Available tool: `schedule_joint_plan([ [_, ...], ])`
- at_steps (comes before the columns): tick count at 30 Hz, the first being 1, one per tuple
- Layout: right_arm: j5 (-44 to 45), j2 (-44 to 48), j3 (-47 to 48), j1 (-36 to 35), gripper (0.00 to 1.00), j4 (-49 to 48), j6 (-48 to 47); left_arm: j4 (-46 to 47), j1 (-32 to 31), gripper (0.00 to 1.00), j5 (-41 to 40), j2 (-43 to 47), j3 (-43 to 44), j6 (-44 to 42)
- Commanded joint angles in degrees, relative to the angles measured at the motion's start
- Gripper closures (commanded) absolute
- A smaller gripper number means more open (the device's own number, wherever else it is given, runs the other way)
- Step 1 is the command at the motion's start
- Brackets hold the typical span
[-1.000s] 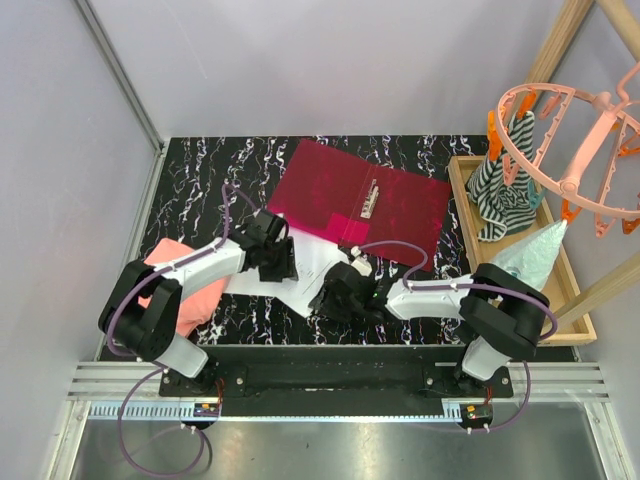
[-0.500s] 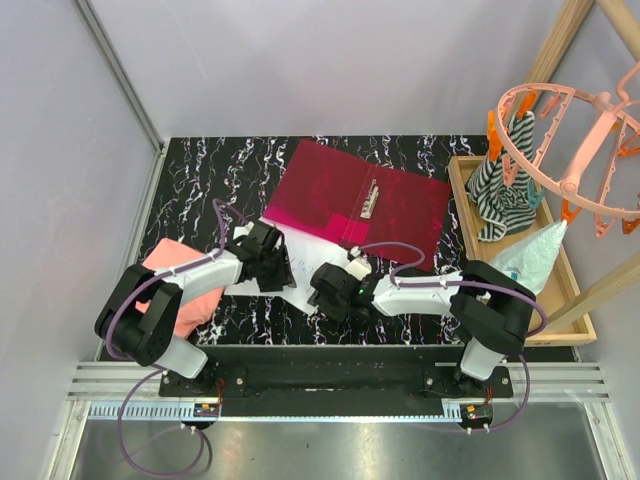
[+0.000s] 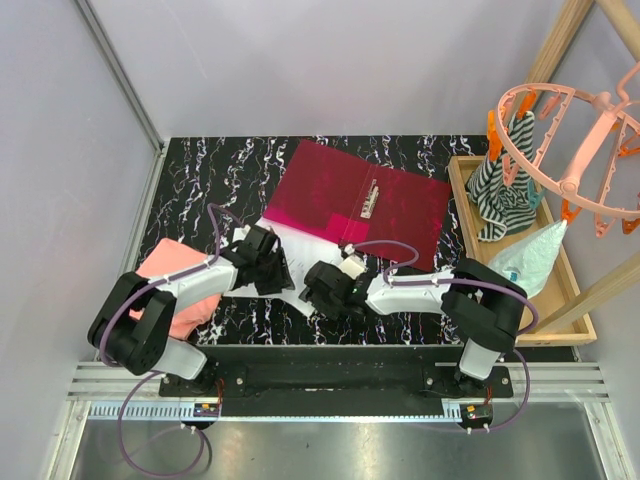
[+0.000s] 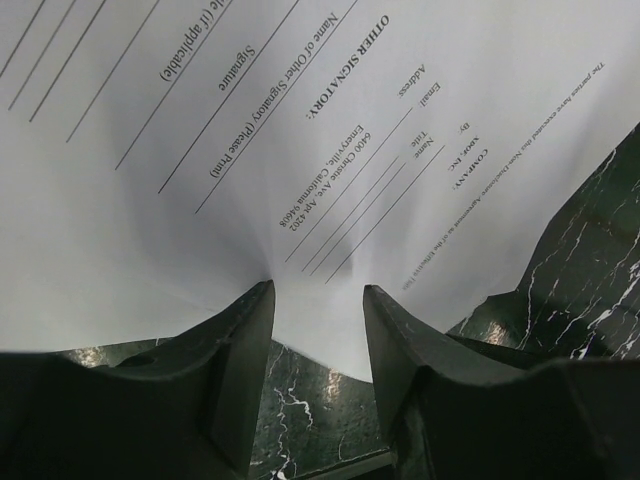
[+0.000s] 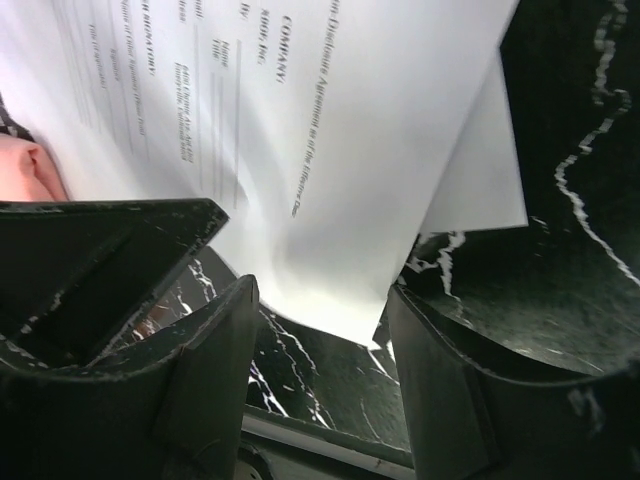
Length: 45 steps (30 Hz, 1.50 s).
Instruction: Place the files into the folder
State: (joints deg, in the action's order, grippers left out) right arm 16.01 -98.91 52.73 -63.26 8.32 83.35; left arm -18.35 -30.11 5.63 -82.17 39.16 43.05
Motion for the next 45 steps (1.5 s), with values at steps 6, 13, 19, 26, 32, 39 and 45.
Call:
schedule_joint_plan([
  [6,0.87,-0.41,-2.45,-0.45,0.33,-11.64,-1.69,-3.27,0.58,0.53,-0.71,2.54,-2.77,-0.42],
  [13,2.09,2.23,-8.69,-0.37,0.28,-27.56,-7.14,-3.97,0.49,0.53,-0.53,4.21,-3.12,-0.42],
  [19,3.5,4.25,-8.96,-0.37,0.27,-29.15,-13.03,-4.68,0.49,0.53,-0.97,5.27,-3.12,-0.68],
  [26,5.53,5.84,-9.49,0.07,0.25,-26.77,-16.29,-4.94,0.58,0.53,-0.88,5.62,-3.3,-0.95],
  [32,4.12,5.14,-8.79,1.65,0.22,-26.77,-19.54,-5.12,0.49,0.53,-0.79,6.06,-3.3,-1.12],
  [39,3.59,6.19,-8.96,1.92,0.52,-25.9,-20.33,-6.35,0.49,0.49,-0.62,7.81,-1.63,-2.17],
  [45,3.06,4.69,-3.62,2.27,0.92,-20.38,-28.05,-14.25,0.75,0.31,-4.74,18.68,5.83,-4.64],
])
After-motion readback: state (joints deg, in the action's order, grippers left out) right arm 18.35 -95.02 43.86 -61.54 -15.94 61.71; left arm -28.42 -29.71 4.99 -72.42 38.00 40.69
